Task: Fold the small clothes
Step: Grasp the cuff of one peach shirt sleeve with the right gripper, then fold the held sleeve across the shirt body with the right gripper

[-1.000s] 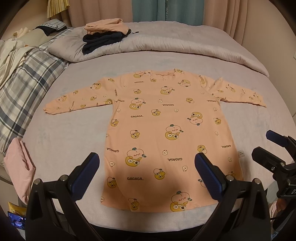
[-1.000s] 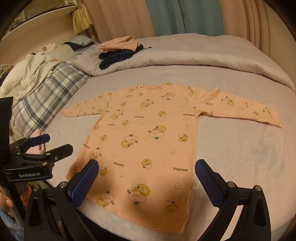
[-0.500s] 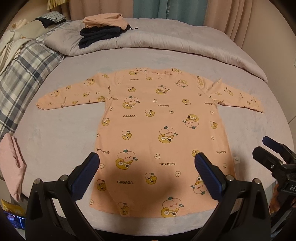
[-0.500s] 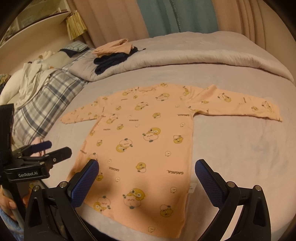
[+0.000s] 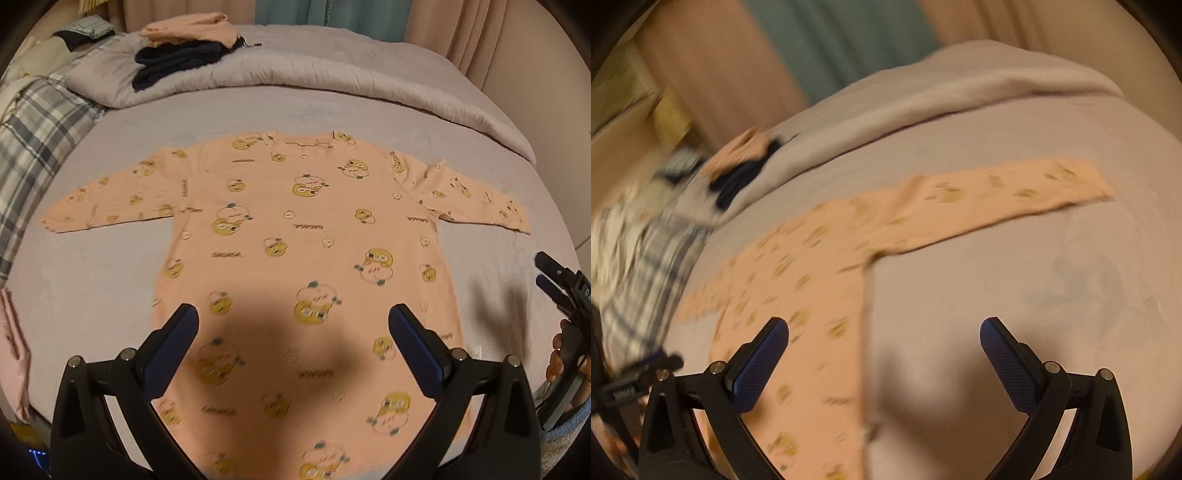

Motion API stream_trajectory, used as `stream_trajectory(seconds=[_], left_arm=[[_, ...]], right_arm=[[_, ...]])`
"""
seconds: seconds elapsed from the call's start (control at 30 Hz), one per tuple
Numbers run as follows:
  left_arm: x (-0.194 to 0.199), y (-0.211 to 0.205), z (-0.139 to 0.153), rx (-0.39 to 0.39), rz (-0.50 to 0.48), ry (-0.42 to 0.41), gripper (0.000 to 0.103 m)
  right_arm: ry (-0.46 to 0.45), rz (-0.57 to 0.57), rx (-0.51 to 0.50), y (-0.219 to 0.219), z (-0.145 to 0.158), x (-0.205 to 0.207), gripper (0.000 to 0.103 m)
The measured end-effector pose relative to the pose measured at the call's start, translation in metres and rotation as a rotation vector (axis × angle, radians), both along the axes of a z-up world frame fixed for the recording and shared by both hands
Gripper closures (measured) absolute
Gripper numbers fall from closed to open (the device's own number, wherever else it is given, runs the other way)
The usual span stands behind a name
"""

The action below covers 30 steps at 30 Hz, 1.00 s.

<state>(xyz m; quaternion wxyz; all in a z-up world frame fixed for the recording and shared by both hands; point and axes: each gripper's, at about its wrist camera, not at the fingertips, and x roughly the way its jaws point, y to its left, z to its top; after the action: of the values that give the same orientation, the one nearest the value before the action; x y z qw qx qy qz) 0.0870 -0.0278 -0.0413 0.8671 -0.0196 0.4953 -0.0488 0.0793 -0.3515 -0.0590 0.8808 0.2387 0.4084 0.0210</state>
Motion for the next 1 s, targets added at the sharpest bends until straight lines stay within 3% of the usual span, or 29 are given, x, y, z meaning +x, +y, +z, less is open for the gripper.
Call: stream_trajectory(seconds=[0.23,0.43,0.57,0.7,0.77,0.83,0.87,0.9,1.0], left_arm=[[0.043,-0.017,-0.018,-0.070,-0.017,0.051,0.000],[0.072,-0.025,-0.022,-0.133,-0.019,0.041,0.001],[0.093,-0.028,-0.022,-0.141,-0.001,0.025,0.001],[0.111,-0.027,-0.027,-0.147,0.017,0.031,0.001],[0.119,-0.026,-0.030,-0.161,0.030,0.039,0.001],[0.125,-0.024,-0.034,-0.188,0.039,0.049,0.001],[0.127,-0.022,-0.036,-0.206,0.044,0.051,0.001],[0.128,-0.021,-0.036,-0.215,0.047,0.050,0.001],[0.131,-0.014,-0.038,-0.236,0.057,0.054,0.002]], right_arm=[[0.010,-0.231,0.136,-0.084,-0.025,0.002,0.000],[-0.023,-0.329,0.239,-0.120,-0.040,0.022,0.000],[-0.015,-0.371,0.303,-0.140,-0.055,0.048,0.011],[-0.045,-0.421,0.302,-0.151,-0.059,0.064,0.021],[-0.049,-0.441,0.304,-0.160,-0.060,0.070,0.034],[-0.043,-0.471,0.292,-0.164,-0.063,0.072,0.058],[-0.036,-0.482,0.289,-0.167,-0.065,0.071,0.078],[-0.029,-0.494,0.291,-0.171,-0.068,0.069,0.089],[-0.057,-0.497,0.299,-0.175,-0.069,0.067,0.092]])
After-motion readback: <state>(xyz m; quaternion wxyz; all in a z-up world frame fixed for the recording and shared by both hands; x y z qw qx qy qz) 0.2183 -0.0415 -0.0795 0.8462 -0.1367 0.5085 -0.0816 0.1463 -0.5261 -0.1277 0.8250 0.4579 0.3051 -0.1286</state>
